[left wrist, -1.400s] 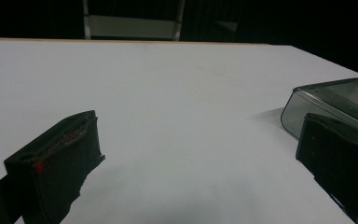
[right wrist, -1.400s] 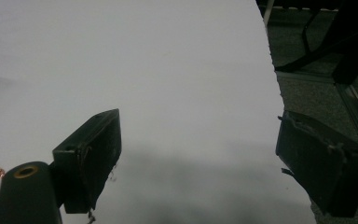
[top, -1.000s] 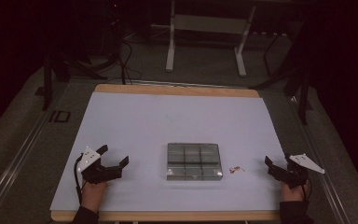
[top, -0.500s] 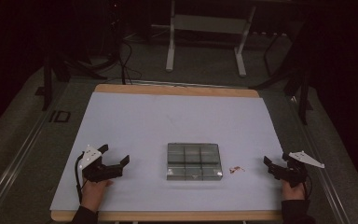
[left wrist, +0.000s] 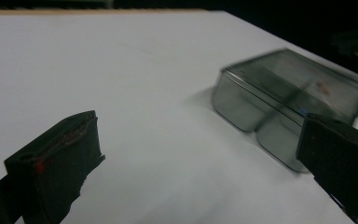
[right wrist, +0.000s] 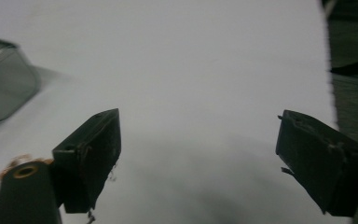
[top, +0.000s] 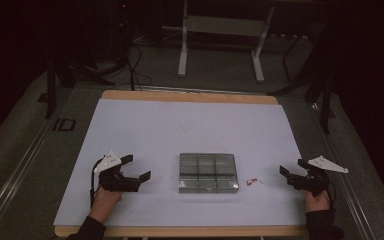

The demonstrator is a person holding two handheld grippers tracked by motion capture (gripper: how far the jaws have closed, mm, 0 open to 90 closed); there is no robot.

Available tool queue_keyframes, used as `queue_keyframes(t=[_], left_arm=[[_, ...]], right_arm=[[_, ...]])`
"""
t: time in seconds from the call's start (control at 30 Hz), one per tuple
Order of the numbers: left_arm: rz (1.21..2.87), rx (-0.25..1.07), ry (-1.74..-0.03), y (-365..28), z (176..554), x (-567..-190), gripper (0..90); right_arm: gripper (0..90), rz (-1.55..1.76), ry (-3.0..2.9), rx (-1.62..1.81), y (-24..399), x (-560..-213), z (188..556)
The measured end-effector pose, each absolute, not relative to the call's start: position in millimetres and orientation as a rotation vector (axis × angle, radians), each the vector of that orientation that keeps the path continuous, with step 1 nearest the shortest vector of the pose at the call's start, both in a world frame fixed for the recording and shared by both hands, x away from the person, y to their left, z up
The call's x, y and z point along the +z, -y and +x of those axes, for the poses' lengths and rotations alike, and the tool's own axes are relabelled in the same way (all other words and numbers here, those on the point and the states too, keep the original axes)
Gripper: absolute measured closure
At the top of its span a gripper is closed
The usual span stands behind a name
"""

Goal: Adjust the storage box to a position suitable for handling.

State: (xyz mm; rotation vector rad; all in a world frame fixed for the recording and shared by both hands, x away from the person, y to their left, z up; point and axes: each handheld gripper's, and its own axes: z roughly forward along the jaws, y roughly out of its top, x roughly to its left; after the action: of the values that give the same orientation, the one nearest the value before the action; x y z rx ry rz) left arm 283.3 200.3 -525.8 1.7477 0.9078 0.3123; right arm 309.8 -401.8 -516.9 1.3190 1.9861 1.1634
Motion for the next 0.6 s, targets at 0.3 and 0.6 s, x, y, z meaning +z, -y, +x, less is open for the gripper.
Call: queue_keyframes(t=[0.3,0.6], left_arm=[[1.841,0.215,-0.787,-178.3,292.0,-521.1,0.3],[1.915,0.162,-0.704,-161.4,297.0,-516.1,6.2]], right_arm=[[13.9,1.182,-2.129,1.281,390.5,-511.3,312.4],[14.6,1.029,-2.331,1.396,369.2,-507.1,314.4]])
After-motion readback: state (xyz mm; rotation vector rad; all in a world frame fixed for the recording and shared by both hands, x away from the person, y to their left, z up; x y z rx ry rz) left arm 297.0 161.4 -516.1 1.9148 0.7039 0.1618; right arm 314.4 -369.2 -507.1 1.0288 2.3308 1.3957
